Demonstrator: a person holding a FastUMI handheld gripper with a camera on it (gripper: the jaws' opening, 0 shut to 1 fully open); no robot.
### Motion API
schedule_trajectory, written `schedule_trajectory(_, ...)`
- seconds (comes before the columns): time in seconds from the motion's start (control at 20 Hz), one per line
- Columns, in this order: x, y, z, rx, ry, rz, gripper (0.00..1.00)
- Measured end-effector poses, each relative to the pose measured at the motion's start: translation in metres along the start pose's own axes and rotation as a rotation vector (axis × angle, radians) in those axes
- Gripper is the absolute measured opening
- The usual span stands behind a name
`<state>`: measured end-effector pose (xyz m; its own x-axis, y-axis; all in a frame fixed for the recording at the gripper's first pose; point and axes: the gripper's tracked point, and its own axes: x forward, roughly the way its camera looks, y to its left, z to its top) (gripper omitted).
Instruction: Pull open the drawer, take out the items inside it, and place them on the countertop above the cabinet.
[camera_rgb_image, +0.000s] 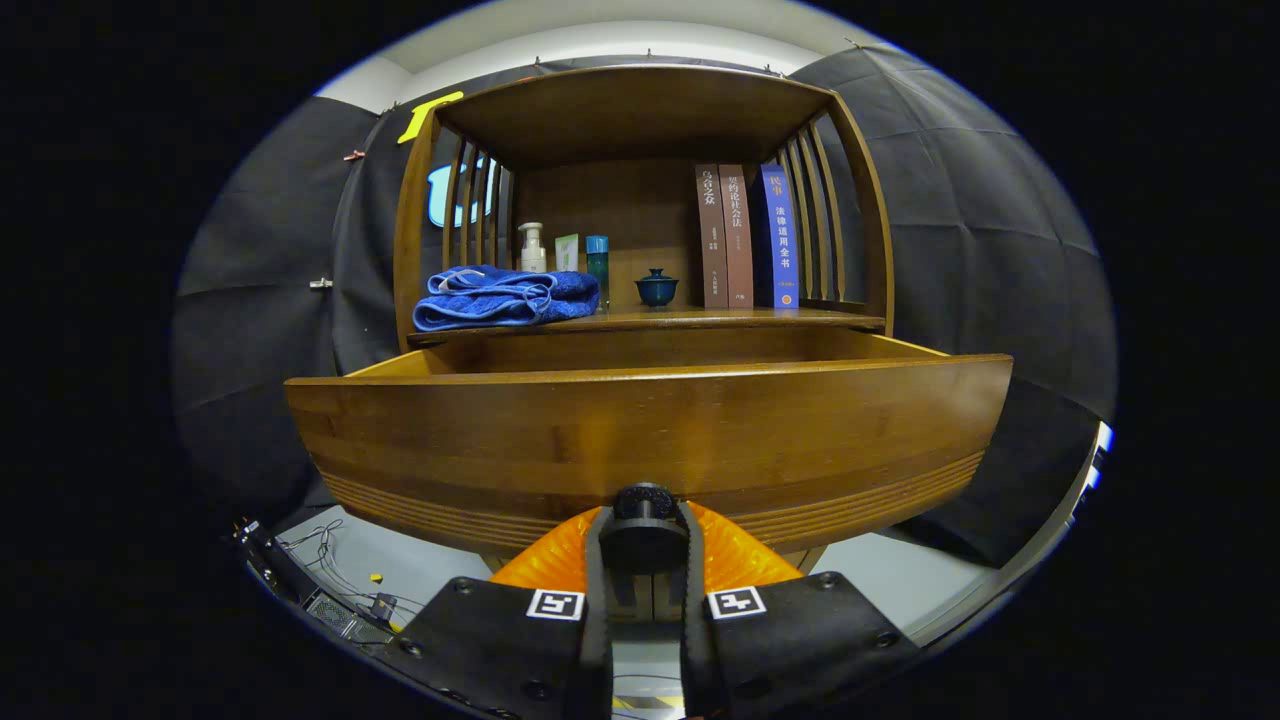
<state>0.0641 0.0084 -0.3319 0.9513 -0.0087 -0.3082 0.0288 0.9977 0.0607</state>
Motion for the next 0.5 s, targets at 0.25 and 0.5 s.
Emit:
schedule_trajectory(0.25,-0.005,-0.001,-0.0064,-0.008,0.011,-0.005,0.31)
schedule_trajectory(0.5,-0.0047,-0.0019,-0.007,-0.02,0.014,-0.005,0.32)
